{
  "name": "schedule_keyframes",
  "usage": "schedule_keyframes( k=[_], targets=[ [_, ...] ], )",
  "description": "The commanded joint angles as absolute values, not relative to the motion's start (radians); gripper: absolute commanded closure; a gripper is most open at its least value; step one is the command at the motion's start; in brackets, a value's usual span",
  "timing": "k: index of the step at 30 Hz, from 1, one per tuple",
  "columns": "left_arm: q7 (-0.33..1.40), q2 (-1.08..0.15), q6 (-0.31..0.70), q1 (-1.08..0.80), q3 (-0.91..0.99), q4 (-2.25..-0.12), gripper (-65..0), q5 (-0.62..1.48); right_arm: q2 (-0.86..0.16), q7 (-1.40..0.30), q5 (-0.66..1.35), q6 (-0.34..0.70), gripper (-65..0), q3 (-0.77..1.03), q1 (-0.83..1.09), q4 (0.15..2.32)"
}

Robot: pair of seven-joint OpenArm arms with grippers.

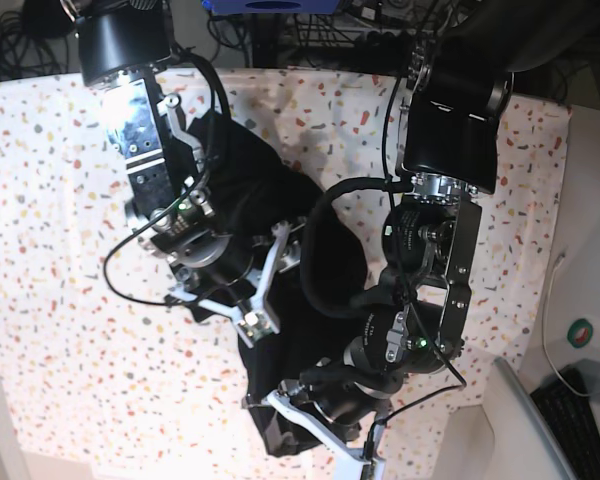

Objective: Layout the t-shirt on the table in an organized manner, then fold the t-shirt properly
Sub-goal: 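Lift the black t-shirt with both grippers and shake it out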

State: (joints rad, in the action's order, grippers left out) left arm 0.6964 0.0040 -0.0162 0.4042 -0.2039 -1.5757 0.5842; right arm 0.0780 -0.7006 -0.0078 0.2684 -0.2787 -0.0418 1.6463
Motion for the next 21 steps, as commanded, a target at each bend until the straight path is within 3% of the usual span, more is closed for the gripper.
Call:
schedule_keyframes(
  k=[1, 12, 14, 15, 18, 21],
  targets=[
    [0.667, -0.002, -0.01, 0.432, -0.2, -1.609, 0.0, 0.595, 0.09, -0.677, -0.004, 0.271, -44.9, -0.285, -0.061, 1.638],
    [0.667, -0.008, -0.01, 0.369, -0.197, -1.715, 0.0, 0.596, 0.114, -0.618, -0.004, 0.269, -44.3, -0.283, -0.114, 1.452],
    [0.667, -0.01, -0.01, 0.363, -0.196, -1.733, 0.0, 0.596, 0.108, -0.585, -0.004, 0.269, -37.8, -0.282, -0.133, 1.408],
    [0.667, -0.012, -0.01, 0.361, -0.194, -1.735, 0.0, 0.596, 0.088, -0.561, -0.004, 0.269, -30.3, -0.275, -0.133, 1.392],
    [0.667, -0.036, -0.01, 0.364, -0.162, -1.721, 0.0, 0.596, 0.05, -0.512, -0.004, 0.269, 0.0, -0.228, -0.145, 1.372],
    [0.662, -0.061, -0.01, 0.409, -0.15, -1.653, 0.0, 0.59, 0.005, -0.509, -0.004, 0.269, 0.0, -0.148, -0.17, 1.38]
  ],
)
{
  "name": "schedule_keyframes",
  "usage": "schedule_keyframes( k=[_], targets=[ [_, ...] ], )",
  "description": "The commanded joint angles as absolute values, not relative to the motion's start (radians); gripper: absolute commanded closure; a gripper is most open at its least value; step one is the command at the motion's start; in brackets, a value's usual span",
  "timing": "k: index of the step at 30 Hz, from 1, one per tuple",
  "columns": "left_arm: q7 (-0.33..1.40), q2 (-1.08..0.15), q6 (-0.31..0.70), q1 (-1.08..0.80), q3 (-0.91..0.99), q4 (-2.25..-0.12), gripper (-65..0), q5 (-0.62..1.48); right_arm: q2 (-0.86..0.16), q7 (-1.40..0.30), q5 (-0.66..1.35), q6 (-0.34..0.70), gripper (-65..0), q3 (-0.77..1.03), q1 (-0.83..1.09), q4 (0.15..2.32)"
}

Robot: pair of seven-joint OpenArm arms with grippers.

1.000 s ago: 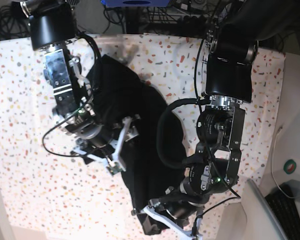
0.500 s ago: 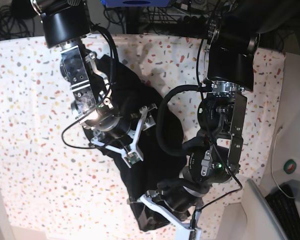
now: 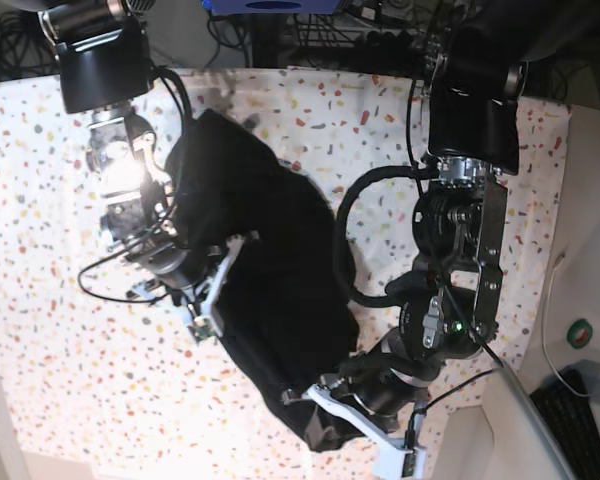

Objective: Layout the t-shirt on the table in an organized manner, then fold the t-shirt properly
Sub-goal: 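Lift the black t-shirt with both grippers and shake it out, then lay the lifted t-shirt down flat with both grippers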

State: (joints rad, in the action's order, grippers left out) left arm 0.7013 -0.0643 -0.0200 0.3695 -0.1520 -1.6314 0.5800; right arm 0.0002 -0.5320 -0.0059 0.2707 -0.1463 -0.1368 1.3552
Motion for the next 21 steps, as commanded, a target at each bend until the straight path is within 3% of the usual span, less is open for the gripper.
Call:
schedule_keyframes(
  k=[1, 10, 14, 17, 21],
  targets=[
    [0.661, -0.065, -0.01, 0.438, -0.153, -1.615, 0.0, 0.59, -0.01, -0.509, -0.004, 0.269, 0.0, -0.125, -0.193, 1.38],
    [0.618, -0.015, -0.007, 0.789, -0.153, -1.291, 0.0, 0.587, -0.231, -0.59, -0.004, 0.274, 0.0, -0.101, -0.501, 1.392],
    [0.547, 0.008, -0.005, 0.912, -0.153, -1.234, 0.0, 0.595, -0.323, -0.704, -0.004, 0.277, 0.0, -0.099, -0.641, 1.538],
    [0.549, 0.01, -0.005, 0.917, -0.153, -1.291, 0.0, 0.596, -0.354, -0.817, -0.001, 0.278, 0.0, -0.093, -0.684, 1.672],
    [0.59, -0.004, -0.005, 0.763, -0.154, -1.409, 0.0, 0.596, -0.351, -0.866, -0.004, 0.278, 0.0, -0.093, -0.555, 1.776]
  ],
)
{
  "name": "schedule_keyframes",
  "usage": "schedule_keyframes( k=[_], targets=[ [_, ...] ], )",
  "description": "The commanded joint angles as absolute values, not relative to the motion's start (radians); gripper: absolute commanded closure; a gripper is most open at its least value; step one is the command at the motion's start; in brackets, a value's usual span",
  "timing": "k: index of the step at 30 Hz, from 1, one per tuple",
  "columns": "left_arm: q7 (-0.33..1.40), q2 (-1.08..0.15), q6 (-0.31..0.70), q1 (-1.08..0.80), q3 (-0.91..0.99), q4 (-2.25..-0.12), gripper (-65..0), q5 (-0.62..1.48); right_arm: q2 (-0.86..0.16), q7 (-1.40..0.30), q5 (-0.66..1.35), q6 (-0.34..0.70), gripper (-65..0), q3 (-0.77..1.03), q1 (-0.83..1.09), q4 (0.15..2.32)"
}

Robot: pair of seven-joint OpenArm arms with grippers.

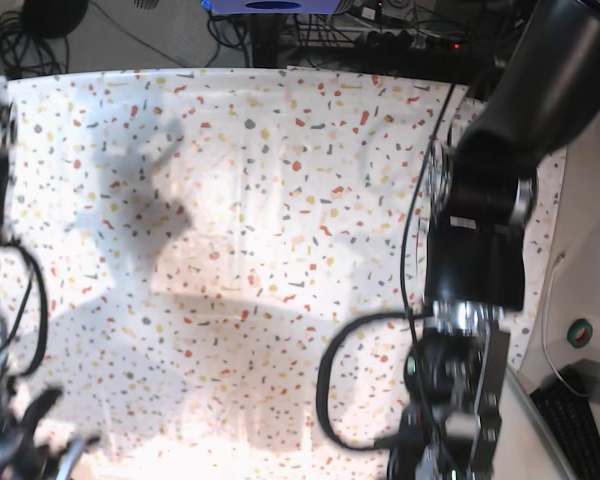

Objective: Layout the t-shirt on the table in an organized manner, then fold the t-shirt properly
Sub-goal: 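Lay the lifted t-shirt down flat with both grippers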

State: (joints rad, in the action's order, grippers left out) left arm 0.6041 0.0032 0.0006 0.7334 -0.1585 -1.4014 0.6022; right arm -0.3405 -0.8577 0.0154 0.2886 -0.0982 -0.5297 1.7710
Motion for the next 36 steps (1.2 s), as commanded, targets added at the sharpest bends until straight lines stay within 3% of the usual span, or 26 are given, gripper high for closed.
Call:
schedule_keyframes(
  k=[1, 5, 11, 16, 21, 22, 24, 25, 27, 28, 31, 34, 36],
  targets=[
    [0.598, -0.018, -0.005, 0.708, -0.154, -1.437, 0.0, 0.596, -0.348, -0.863, -0.004, 0.278, 0.0, -0.091, -0.504, 1.778],
    [0.598, -0.058, -0.005, 0.479, -0.154, -1.523, 0.0, 0.588, -0.294, -0.751, -0.004, 0.278, 0.0, -0.09, -0.3, 1.732],
    [0.591, -0.097, -0.005, 0.168, -0.14, -1.46, 0.0, 0.588, -0.194, -0.611, 0.001, 0.278, 0.0, -0.09, -0.067, 1.532],
    [0.473, -0.14, -0.005, 0.008, -0.15, -1.428, 0.0, 0.587, -0.124, -0.579, 0.001, 0.277, 0.0, -0.09, 0.061, 1.481],
    [0.446, -0.202, -0.008, -0.056, -0.14, -1.429, 0.0, 0.595, -0.088, -0.588, 0.001, 0.275, 0.0, -0.09, 0.153, 1.587],
    [0.446, -0.208, -0.008, -0.059, -0.14, -1.429, 0.0, 0.595, -0.088, -0.604, 0.001, 0.275, -2.4, -0.09, 0.163, 1.607],
    [0.446, -0.231, -0.008, -0.082, -0.14, -1.429, 0.0, 0.595, -0.088, -0.645, 0.001, 0.275, -19.8, -0.09, 0.199, 1.659],
    [0.446, -0.24, -0.008, -0.09, -0.14, -1.431, -2.6, 0.595, -0.088, -0.653, 0.001, 0.275, -26.4, -0.09, 0.217, 1.685],
    [0.44, -0.268, -0.008, -0.108, -0.139, -1.428, -23.7, 0.595, -0.088, -0.656, 0.001, 0.275, -38.6, -0.09, 0.265, 1.75],
    [0.437, -0.282, -0.008, -0.117, -0.137, -1.426, -32.7, 0.595, -0.09, -0.656, 0.001, 0.275, -41.4, -0.09, 0.285, 1.787],
    [0.435, -0.294, -0.005, -0.125, -0.041, -1.429, -52.8, 0.596, -0.096, -0.657, -0.002, 0.275, -41.7, -0.09, 0.325, 1.874],
    [0.438, -0.292, -0.005, -0.116, 0.074, -1.451, -60.6, 0.596, -0.097, -0.656, -0.004, 0.275, -41.7, -0.042, 0.298, 1.886],
    [0.438, -0.291, -0.005, -0.116, 0.107, -1.512, -58.1, 0.596, -0.097, -0.656, -0.004, 0.275, -41.6, 0.021, 0.229, 1.831]
  ],
)
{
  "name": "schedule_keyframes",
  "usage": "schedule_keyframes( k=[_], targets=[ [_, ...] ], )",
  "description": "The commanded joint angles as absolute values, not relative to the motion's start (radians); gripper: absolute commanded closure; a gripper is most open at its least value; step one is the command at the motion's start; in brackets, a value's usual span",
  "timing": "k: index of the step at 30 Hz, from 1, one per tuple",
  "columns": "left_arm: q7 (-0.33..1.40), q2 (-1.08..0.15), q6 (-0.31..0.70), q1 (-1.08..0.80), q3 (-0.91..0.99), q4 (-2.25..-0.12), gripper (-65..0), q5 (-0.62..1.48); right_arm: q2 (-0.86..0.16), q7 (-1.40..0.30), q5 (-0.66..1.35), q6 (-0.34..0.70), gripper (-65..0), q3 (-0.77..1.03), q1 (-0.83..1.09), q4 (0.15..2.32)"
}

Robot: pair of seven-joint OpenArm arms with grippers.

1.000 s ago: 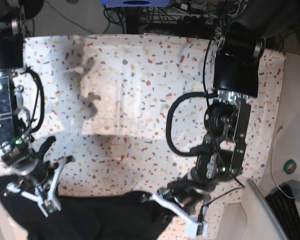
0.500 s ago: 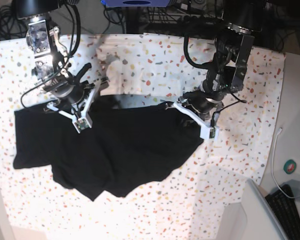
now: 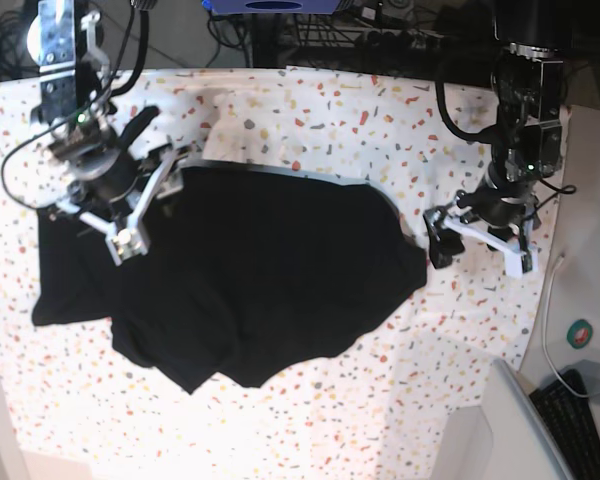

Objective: Layout the t-shirt on the table in an organized manner, then fold the t-shirt properly
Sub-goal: 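Lay the lifted t-shirt down flat with both grippers, then pull a t-shirt edge outward with the right gripper to spread it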

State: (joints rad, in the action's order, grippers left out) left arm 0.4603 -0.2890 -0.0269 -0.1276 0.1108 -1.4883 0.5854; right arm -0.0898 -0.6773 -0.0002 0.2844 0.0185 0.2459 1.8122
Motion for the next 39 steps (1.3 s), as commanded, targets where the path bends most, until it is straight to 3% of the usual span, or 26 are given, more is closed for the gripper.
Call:
schedule_keyframes(
  k=[1, 2, 4, 5, 6, 7, 12, 17, 25, 32, 35, 39],
  targets=[
    [0.438, -0.291, -0.005, -0.122, 0.104, -1.557, -54.1, 0.596, -0.097, -0.654, -0.004, 0.275, -41.0, 0.062, 0.185, 1.778],
    [0.443, -0.291, -0.005, -0.125, 0.099, -1.601, -46.6, 0.598, -0.097, -0.654, -0.004, 0.275, -38.4, 0.108, 0.127, 1.71],
    [0.446, -0.272, -0.005, -0.142, 0.041, -1.661, -24.0, 0.598, -0.108, -0.647, -0.004, 0.277, -27.8, 0.189, 0.019, 1.564],
    [0.446, -0.26, -0.005, -0.148, -0.005, -1.672, -8.4, 0.598, -0.128, -0.628, -0.001, 0.277, -19.4, 0.22, -0.031, 1.483],
    [0.446, -0.245, -0.005, -0.148, -0.064, -1.669, 0.0, 0.596, -0.148, -0.604, 0.001, 0.277, -9.8, 0.232, -0.077, 1.4],
    [0.446, -0.228, -0.005, -0.142, -0.127, -1.647, 0.0, 0.588, -0.166, -0.578, 0.001, 0.277, 0.0, 0.237, -0.116, 1.322],
    [0.441, -0.151, -0.01, -0.067, -0.315, -1.391, 0.0, 0.588, -0.211, -0.522, -0.004, 0.277, 0.0, 0.229, -0.194, 1.09],
    [0.438, -0.153, -0.01, 0.042, -0.34, -1.171, 0.0, 0.588, -0.2, -0.524, -0.004, 0.277, 0.0, 0.225, -0.124, 1.063],
    [0.433, -0.185, -0.01, 0.294, -0.34, -0.984, 0.0, 0.588, -0.074, -0.522, -0.004, 0.272, 0.0, -0.028, 0.134, 1.339],
    [0.269, -0.119, -0.01, 0.504, -0.349, -0.78, 0.0, 0.587, 0.068, -0.524, -0.004, 0.271, 0.0, -0.269, 0.176, 1.503],
    [0.306, -0.125, -0.01, 0.503, -0.343, -0.843, 0.0, 0.591, 0.067, -0.544, -0.005, 0.269, 0.0, -0.266, 0.183, 1.652],
    [0.387, -0.216, -0.01, 0.337, -0.338, -1.081, 0.0, 0.596, 0.027, -0.642, -0.001, 0.269, 0.0, -0.094, 0.165, 1.768]
  ],
)
